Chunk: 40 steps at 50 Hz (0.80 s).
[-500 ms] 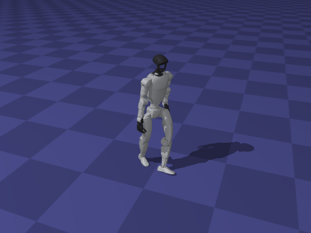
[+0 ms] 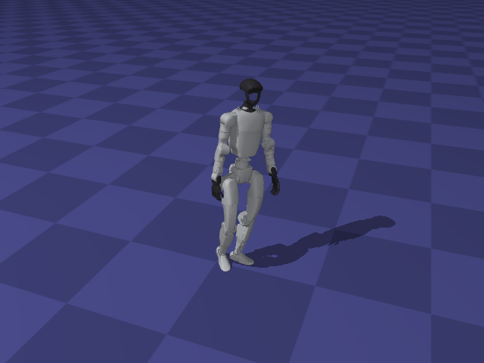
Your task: Kungfu
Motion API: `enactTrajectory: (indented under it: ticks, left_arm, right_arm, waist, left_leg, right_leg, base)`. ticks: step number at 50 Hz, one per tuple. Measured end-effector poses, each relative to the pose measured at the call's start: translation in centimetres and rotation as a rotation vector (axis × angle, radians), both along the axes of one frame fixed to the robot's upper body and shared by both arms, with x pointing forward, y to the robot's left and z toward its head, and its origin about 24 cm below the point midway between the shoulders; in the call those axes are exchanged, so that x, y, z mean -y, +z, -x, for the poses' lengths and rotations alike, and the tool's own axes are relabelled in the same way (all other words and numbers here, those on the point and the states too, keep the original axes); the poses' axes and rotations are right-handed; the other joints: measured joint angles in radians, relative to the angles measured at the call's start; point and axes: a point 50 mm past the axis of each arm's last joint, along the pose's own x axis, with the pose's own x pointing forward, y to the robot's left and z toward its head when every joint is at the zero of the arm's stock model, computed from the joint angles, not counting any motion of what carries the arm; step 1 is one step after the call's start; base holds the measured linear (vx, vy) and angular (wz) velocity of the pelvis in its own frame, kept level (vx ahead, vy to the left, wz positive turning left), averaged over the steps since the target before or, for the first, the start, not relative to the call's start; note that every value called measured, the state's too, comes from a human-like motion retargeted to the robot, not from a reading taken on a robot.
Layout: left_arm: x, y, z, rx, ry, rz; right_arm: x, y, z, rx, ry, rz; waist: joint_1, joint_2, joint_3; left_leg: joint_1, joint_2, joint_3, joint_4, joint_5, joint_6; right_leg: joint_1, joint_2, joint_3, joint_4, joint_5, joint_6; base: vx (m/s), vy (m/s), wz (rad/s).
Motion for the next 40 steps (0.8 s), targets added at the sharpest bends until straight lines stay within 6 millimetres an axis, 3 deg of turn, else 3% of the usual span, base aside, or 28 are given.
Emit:
enactTrajectory:
  ticks: [2,4,8,12,13,15,18,21,25,29,33,37,40]
  left_arm:
    - [-0.1,0.9,-4.3,0.102,-0.059,0.059]
    - [0.3,1.9,-7.8,0.175,-0.129,0.117]
    - [2.2,3.9,-13.1,0.267,-0.29,0.196]
    - [4.2,5.2,-15.5,0.354,-0.442,0.203]
    - [4.5,5.4,-15.6,0.374,-0.474,0.196]
    - [5.2,5.4,-15.4,0.41,-0.535,0.177]
    - [5.3,4.6,-13.7,0.395,-0.6,0.147]
    - [5.8,2.2,-9.5,0.212,-0.649,0.116]
    - [4.9,-0.2,-3.0,0.001,-0.379,0.054]
    - [2.1,-0.7,4.8,-0.245,-0.11,0.035]
    - [0.8,-0.2,10.9,-0.396,0.122,-0.027]
    - [0.6,0.2,13.4,-0.431,0.221,-0.01]
    - [0.8,0.1,13.1,-0.406,0.163,0.018]
  right_arm:
    - [0.0,0.0,0.0,0.004,-0.11,-0.009]
    - [-0.2,0.0,0.2,-0.009,-0.181,-0.016]
    - [-0.5,0.0,0.6,-0.016,-0.209,-0.032]
    - [-0.6,0.0,1.1,-0.017,-0.131,-0.023]
    - [-0.6,0.0,1.1,-0.026,-0.115,-0.01]
    - [-0.6,0.0,0.8,-0.029,-0.106,0.011]
    - [-0.2,0.0,0.6,-0.028,-0.095,0.032]
    - [1.2,0.2,-0.2,-0.042,-0.116,0.017]
    - [5.1,1.1,-3.8,-0.016,0.018,0.031]
    - [9.9,2.8,-7.0,0.069,0.206,0.165]
    - [14.1,5.2,-10.3,0.093,0.383,0.348]
    - [15.5,6.5,-11.9,0.062,0.484,0.474]
    - [15.8,6.7,-12.2,0.039,0.487,0.481]
  waist:
    - [-0.121,0.019,0.025]
    - [-0.147,0.002,0.034]
    - [-0.184,-0.031,0.068]
    - [-0.181,-0.058,0.074]
    - [-0.155,-0.067,0.069]
    - [-0.141,-0.058,0.072]
    - [-0.146,-0.027,0.053]
    - [-0.054,-0.005,0.037]
    - [-0.104,0.032,0.087]
    - [-0.142,0.07,0.083]
    - [-0.175,0.105,0.091]
    - [-0.13,0.104,0.092]
    - [-0.123,0.098,0.086]
  left_leg:
    - [0.02,0.0,-0.127,0.015,-0.006,-0.006]
    - [0.045,-0.02,-0.165,0.025,-0.019,-0.01]
    - [0.095,-0.046,-0.254,0.054,-0.049,-0.025]
    - [0.091,-0.068,-0.354,0.119,-0.079,-0.054]
    - [0.079,-0.073,-0.352,0.138,-0.085,-0.06]
    - [0.05,-0.066,-0.394,0.181,-0.091,-0.074]
    - [0.013,-0.041,-0.49,0.203,-0.056,-0.091]
    - [-0.043,0.004,-0.481,0.203,0.032,-0.1]
    - [-0.091,0.077,-0.318,0.178,0.13,-0.134]
    - [-0.071,0.151,-0.035,0.091,0.117,-0.162]
    - [-0.041,0.142,-0.087,0.083,0.139,-0.214]
    - [0.029,0.144,-0.031,0.087,0.15,-0.206]
    - [0.062,0.152,-0.01,0.102,0.146,-0.205]
  right_leg:
    - [-0.022,-0.071,-0.058,-0.094,0.0,-0.038]
    - [-0.021,-0.125,-0.027,-0.23,0.015,-0.083]
    - [-0.011,-0.191,0.083,-0.469,0.111,-0.127]
    - [-0.012,-0.236,0.213,-0.525,0.153,0.008]
    - [-0.019,-0.239,0.267,-0.5,0.21,0.011]
    - [-0.011,-0.248,0.239,-0.461,0.159,-0.011]
    - [0.007,-0.206,0.076,-0.423,0.023,-0.164]
    - [-0.029,-0.22,0.038,-0.37,-0.021,-0.16]
    - [0.025,-0.234,-0.103,-0.409,-0.032,-0.166]
    - [0.055,-0.232,-0.22,-0.453,-0.034,-0.16]
    - [0.074,-0.214,-0.276,-0.472,-0.038,-0.164]
    - [0.057,-0.215,-0.249,-0.46,-0.032,-0.168]
    - [0.05,-0.228,-0.269,-0.444,-0.031,-0.168]
  base:
    - [0.53,-0.25,3.27]
    - [0.48,-0.3,2.03]
    - [0.47,-0.38,1.81]
    - [0.41,-0.49,1.42]
    - [0.36,-0.57,0.67]
    - [0.23,-0.41,1.12]
    - [0.18,-0.49,1.54]
    - [0.02,-0.53,1.01]
    - [-0.21,-0.22,1.62]
    - [-0.09,-0.19,1.36]
    - [-0.13,0.01,0.84]
    - [-0.14,0.11,-0.05]
    - [-0.14,0.16,0.63]
